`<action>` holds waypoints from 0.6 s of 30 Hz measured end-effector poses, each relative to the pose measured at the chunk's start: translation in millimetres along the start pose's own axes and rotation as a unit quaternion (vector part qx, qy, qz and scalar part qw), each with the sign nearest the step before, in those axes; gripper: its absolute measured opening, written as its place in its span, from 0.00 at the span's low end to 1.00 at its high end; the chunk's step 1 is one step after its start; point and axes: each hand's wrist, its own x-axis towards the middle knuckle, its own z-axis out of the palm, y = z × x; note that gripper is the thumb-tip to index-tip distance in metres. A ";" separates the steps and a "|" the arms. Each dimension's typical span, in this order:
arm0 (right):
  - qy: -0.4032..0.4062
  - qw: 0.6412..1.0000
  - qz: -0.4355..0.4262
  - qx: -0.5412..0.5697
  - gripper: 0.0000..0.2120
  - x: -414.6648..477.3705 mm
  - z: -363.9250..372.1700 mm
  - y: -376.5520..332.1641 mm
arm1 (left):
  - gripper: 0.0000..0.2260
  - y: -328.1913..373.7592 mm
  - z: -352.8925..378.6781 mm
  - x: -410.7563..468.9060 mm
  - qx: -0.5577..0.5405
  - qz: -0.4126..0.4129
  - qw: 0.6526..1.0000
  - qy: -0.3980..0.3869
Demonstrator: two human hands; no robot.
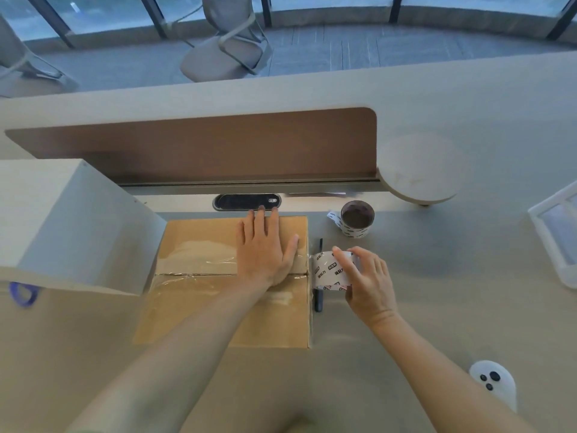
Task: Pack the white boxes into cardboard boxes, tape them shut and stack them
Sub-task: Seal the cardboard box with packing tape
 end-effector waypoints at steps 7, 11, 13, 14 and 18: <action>0.044 0.999 -0.019 -0.006 0.36 -5.6 5.8 -2.4 | 0.32 50.1 -1.2 -8.7 -0.074 -0.006 0.997 -0.008; 0.047 0.999 -0.008 -0.003 0.31 -6.8 9.1 -4.2 | 0.32 52.6 2.5 -3.6 -0.034 -0.007 0.999 0.002; 0.024 1.000 -0.003 0.014 0.31 -11.0 10.8 -2.7 | 0.32 52.2 5.0 -3.2 -0.018 -0.001 1.000 0.003; 0.009 1.000 -0.001 0.025 0.33 -13.4 11.1 0.0 | 0.32 52.7 5.9 -2.8 -0.014 -0.001 1.000 0.005; -0.057 0.995 -0.005 0.078 0.46 -12.9 5.8 9.5 | 0.31 49.2 5.7 -1.9 -0.038 0.000 0.999 0.013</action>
